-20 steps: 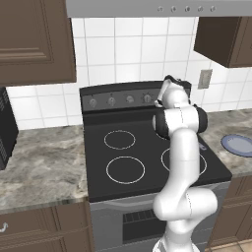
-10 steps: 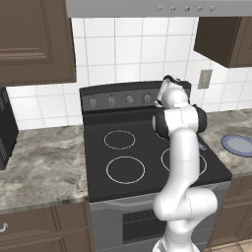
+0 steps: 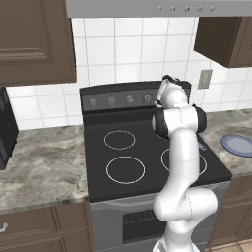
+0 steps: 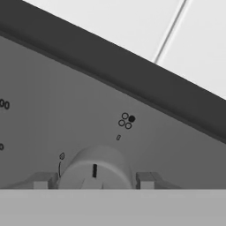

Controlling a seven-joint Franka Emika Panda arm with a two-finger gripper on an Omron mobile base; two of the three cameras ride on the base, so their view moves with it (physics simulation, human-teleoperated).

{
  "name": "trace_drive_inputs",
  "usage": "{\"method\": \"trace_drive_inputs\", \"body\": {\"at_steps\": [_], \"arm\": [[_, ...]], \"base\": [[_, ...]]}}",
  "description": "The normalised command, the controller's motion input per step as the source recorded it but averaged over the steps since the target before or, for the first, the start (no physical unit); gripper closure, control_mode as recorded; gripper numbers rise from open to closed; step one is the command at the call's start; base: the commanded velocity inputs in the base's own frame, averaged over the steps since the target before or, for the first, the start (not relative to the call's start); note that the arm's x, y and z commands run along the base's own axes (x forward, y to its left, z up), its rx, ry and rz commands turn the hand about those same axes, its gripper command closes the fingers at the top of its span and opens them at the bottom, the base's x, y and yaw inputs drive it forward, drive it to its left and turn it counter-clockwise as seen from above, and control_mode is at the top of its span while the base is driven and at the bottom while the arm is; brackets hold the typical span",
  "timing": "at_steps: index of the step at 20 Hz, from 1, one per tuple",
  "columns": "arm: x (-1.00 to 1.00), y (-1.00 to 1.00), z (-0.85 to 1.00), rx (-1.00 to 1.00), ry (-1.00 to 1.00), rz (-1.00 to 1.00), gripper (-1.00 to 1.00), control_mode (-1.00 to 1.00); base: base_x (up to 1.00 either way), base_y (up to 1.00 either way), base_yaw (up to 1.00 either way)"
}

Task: Pick up the butter stick and place it in the pan. Then turn on the burner for the pan.

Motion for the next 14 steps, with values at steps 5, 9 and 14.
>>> {"method": "trace_drive_inputs", "body": {"at_steps": [5,9,14], "arm": [[-0.02,-0.03,-0.21,-0.22,0.00,0.10,1.00,-1.00],[-0.01,-0.06,-0.21,-0.21,0.00,0.10,1.00,-1.00],[0.00,-0.04,-0.21,-0.22,0.00,0.10,1.00,-1.00]], "base": [[0.00,0.00,0.00],[0.00,0.00,0.00],[0.00,0.00,0.00]]}}
